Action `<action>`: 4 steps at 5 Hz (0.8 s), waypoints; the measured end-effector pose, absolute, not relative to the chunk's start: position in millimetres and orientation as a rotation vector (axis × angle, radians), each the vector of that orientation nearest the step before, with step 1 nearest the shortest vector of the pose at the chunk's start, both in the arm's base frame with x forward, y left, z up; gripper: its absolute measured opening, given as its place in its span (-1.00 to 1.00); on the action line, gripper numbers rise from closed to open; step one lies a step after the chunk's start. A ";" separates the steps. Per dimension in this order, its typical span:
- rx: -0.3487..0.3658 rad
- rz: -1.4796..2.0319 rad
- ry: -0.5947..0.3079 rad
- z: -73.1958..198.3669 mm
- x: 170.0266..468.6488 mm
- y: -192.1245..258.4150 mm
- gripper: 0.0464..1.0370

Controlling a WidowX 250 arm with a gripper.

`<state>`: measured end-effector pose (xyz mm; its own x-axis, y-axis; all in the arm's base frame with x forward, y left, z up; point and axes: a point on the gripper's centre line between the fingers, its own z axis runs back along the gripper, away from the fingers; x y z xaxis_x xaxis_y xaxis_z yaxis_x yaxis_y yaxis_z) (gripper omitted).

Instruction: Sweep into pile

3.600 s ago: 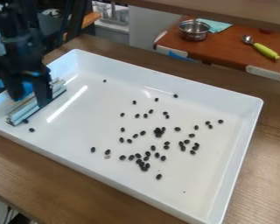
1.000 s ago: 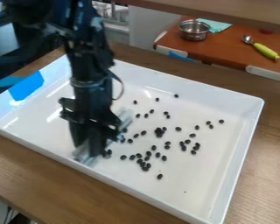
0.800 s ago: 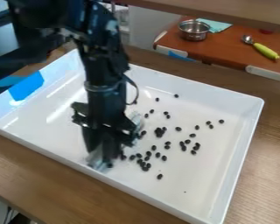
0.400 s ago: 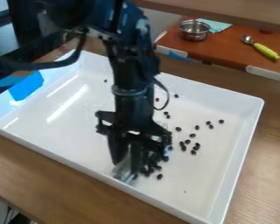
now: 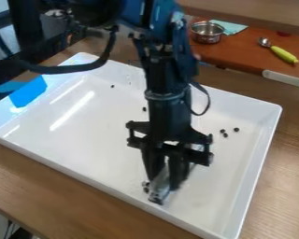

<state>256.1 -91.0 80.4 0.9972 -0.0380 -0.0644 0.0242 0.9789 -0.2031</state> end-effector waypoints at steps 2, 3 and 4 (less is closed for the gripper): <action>-0.187 0.069 -0.030 116.3 260.6 -35.6 -0.36; -0.172 0.084 -0.083 141.5 274.4 12.1 -0.36; -0.117 0.072 -0.055 148.1 290.3 54.9 -0.36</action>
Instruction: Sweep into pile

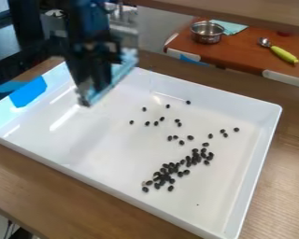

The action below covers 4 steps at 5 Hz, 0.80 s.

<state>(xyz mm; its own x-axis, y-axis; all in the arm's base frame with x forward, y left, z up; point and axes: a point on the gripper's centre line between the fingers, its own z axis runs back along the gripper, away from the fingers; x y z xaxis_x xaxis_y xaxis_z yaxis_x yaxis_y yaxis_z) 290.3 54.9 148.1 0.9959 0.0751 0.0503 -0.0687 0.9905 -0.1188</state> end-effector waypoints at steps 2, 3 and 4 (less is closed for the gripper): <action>-0.004 0.092 -0.031 121.8 316.0 130.6 -0.36; 0.070 0.106 -0.046 110.1 323.5 144.4 -0.36; 0.120 0.114 -0.049 99.3 328.4 153.2 -0.36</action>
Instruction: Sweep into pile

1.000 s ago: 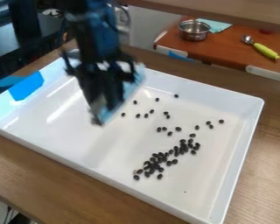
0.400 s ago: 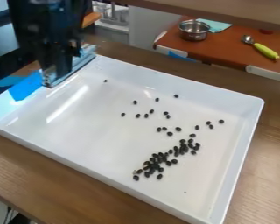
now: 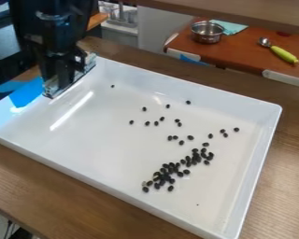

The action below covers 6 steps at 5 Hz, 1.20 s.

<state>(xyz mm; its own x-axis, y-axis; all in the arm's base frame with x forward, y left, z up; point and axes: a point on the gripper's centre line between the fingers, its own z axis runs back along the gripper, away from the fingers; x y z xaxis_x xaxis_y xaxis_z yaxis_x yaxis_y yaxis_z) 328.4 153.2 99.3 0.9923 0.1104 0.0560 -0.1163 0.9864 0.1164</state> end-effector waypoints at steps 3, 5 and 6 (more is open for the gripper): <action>0.190 0.098 0.027 62.9 346.2 137.7 -0.36; 0.215 0.066 0.020 60.9 354.2 117.1 -0.36; 0.166 0.033 0.026 59.5 350.5 88.3 -0.36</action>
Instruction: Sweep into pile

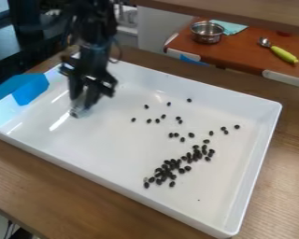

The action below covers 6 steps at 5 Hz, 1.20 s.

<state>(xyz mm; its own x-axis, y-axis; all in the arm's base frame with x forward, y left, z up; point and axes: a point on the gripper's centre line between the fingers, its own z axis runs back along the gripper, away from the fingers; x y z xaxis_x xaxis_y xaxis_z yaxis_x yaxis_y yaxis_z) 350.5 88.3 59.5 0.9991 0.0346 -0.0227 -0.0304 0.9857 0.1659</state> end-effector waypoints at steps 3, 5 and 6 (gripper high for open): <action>0.073 -0.095 0.011 60.0 346.0 -3.9 -0.36; -0.023 -0.154 -0.001 60.3 342.5 -42.7 -0.36; -0.077 -0.239 -0.030 60.4 332.4 -64.0 -0.36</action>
<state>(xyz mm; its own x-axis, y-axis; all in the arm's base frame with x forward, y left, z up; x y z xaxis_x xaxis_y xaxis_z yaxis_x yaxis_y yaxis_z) 332.4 -64.0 60.4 0.9712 -0.2352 0.0385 0.2375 0.9687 -0.0723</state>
